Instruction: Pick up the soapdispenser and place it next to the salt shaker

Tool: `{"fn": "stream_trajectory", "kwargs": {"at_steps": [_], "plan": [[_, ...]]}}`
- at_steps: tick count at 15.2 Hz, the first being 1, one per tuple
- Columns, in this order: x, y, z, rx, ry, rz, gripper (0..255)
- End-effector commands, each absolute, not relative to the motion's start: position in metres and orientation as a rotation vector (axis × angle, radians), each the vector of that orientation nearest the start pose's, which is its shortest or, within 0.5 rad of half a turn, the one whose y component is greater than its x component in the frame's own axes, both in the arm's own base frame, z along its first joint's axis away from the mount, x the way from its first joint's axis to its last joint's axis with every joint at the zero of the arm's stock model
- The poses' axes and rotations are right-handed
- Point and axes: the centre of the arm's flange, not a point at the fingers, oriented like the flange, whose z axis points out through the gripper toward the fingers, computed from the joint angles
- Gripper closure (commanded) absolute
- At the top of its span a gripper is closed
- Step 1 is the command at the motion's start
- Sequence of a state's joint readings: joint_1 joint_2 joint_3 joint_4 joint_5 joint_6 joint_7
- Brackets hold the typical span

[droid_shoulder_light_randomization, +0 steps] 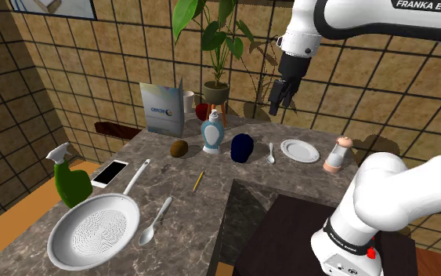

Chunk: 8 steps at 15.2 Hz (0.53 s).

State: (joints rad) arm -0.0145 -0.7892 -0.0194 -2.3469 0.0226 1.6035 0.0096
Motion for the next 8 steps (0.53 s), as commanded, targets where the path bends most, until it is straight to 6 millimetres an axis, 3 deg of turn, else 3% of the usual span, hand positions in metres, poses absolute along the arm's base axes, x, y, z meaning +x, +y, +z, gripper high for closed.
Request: {"fn": "stream_trajectory", "kwargs": {"at_steps": [1,8], "plan": [[0.309,-0.01,0.599,-3.104,0.059,-0.071,0],[0.366,-0.061,0.546,-3.039,-0.045,-0.151,0]]}}
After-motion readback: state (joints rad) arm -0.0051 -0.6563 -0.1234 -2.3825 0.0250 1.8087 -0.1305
